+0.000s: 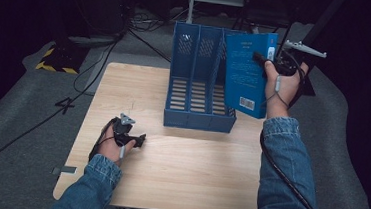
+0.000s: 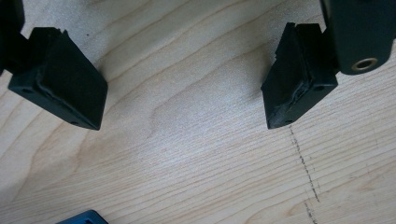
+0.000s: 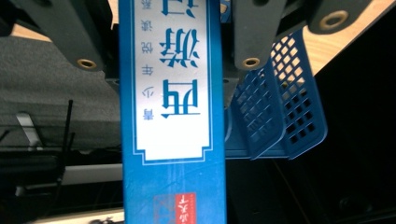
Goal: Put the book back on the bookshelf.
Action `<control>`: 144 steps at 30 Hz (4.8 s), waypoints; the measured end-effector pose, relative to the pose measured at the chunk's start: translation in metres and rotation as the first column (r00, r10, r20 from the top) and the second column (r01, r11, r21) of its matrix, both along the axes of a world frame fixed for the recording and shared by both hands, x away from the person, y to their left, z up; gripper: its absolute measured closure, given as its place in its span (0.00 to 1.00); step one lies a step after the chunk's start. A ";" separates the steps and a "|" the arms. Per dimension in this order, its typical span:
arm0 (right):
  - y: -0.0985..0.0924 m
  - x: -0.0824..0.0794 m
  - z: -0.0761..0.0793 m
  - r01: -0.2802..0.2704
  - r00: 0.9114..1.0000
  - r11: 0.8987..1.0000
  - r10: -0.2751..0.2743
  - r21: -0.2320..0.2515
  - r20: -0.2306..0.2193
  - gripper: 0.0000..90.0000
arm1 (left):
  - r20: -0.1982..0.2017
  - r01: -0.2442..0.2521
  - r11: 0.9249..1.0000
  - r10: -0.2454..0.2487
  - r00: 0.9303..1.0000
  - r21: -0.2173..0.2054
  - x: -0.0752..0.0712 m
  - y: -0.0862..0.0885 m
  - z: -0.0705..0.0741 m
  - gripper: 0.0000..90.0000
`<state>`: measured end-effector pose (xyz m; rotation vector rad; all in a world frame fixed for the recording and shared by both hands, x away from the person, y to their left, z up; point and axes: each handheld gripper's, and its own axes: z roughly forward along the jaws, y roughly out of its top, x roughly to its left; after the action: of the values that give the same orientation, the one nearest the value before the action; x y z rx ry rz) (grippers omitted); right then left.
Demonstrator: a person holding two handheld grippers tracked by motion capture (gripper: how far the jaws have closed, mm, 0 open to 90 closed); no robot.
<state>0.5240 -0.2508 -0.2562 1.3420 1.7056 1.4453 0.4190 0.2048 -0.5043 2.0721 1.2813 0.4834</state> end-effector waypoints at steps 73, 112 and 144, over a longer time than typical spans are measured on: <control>0.086 0.055 -0.060 0.012 0.992 0.990 -0.029 -0.144 -0.120 0.66 | 0.000 0.009 1.000 -0.009 1.000 0.003 0.000 -0.004 0.000 0.17; 0.096 0.057 -0.090 0.096 0.995 0.979 -0.098 -0.181 -0.003 0.66 | 0.000 0.015 1.000 -0.015 1.000 -0.001 -0.001 -0.005 0.000 0.17; 0.063 -0.003 -0.130 -0.218 0.958 0.913 0.134 -0.345 -0.253 0.88 | -0.003 0.014 1.000 -0.014 1.000 -0.001 -0.002 -0.005 0.000 0.17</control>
<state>0.5211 -0.1876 -0.3862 1.1978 2.1681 1.0141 0.4172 0.1993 -0.5041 2.0804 1.2671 0.4738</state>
